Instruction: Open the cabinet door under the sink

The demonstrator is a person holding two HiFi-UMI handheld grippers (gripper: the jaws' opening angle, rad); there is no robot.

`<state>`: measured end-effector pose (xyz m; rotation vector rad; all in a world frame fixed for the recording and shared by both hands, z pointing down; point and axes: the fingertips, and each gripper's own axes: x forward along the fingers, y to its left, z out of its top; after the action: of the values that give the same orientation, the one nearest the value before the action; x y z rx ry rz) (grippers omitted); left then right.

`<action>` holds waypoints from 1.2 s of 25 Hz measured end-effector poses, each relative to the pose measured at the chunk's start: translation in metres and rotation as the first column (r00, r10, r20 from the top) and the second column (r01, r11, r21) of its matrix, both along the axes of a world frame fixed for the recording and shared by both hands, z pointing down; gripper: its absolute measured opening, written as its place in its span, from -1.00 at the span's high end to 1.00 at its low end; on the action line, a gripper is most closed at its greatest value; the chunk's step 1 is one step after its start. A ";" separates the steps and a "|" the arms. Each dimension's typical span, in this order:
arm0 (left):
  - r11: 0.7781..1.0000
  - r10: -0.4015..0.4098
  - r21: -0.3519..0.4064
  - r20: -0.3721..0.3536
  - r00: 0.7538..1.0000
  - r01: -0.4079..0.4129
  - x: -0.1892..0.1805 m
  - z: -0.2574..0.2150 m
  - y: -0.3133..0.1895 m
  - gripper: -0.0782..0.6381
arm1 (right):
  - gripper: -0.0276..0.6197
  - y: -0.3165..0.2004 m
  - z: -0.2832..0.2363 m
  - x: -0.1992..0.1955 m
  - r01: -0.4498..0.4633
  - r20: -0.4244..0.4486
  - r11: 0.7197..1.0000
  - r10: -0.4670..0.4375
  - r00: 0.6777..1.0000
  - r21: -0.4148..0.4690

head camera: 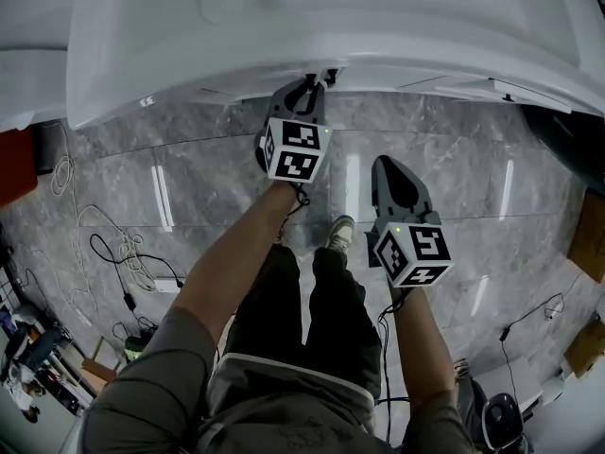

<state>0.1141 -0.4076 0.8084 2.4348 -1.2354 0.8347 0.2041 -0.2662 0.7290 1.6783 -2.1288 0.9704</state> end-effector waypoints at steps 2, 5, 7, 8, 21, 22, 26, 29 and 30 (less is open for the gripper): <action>1.000 0.027 0.008 0.001 1.000 -0.027 -0.001 -0.001 0.008 0.64 | 0.82 0.007 0.003 -0.007 -0.003 0.013 1.000 0.003 1.000 -0.012; 0.996 0.080 0.034 0.009 0.997 -0.080 -0.004 -0.003 0.026 0.64 | 0.82 0.018 0.004 -0.023 -0.005 0.029 1.000 0.006 1.000 -0.022; 0.992 0.118 0.045 0.012 0.993 -0.118 -0.007 -0.002 0.043 0.64 | 0.82 0.026 0.003 -0.033 -0.001 0.031 1.000 0.002 1.000 -0.025; 0.990 0.136 0.044 0.012 0.991 -0.137 -0.009 -0.001 0.052 0.64 | 0.82 0.029 0.002 -0.037 0.001 0.029 1.000 0.000 1.000 -0.025; 0.974 0.224 0.030 0.004 0.975 -0.224 -0.057 0.002 0.142 0.64 | 0.82 0.082 -0.002 -0.088 0.049 -0.013 0.998 -0.050 0.999 -0.048; 0.973 0.226 0.036 0.003 0.974 -0.226 -0.063 0.002 0.148 0.64 | 0.82 0.087 -0.001 -0.091 0.051 -0.017 0.997 -0.052 0.999 -0.050; 0.969 0.244 0.039 0.007 0.970 -0.244 -0.095 0.003 0.180 0.64 | 0.82 0.110 0.005 -0.108 0.054 -0.026 0.995 -0.056 0.998 -0.086; 0.970 0.241 0.041 0.016 0.970 -0.241 -0.124 0.003 0.197 0.64 | 0.82 0.119 0.007 -0.121 0.064 -0.013 0.993 -0.066 0.998 -0.097; 0.971 0.235 0.043 0.018 0.972 -0.236 -0.135 0.003 0.202 0.64 | 0.82 0.122 0.007 -0.126 0.070 -0.009 0.993 -0.071 0.997 -0.098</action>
<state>-0.0208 -0.2056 0.8112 2.6529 -0.9907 0.8949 0.0782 -0.1442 0.7357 1.5491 -2.0820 1.0228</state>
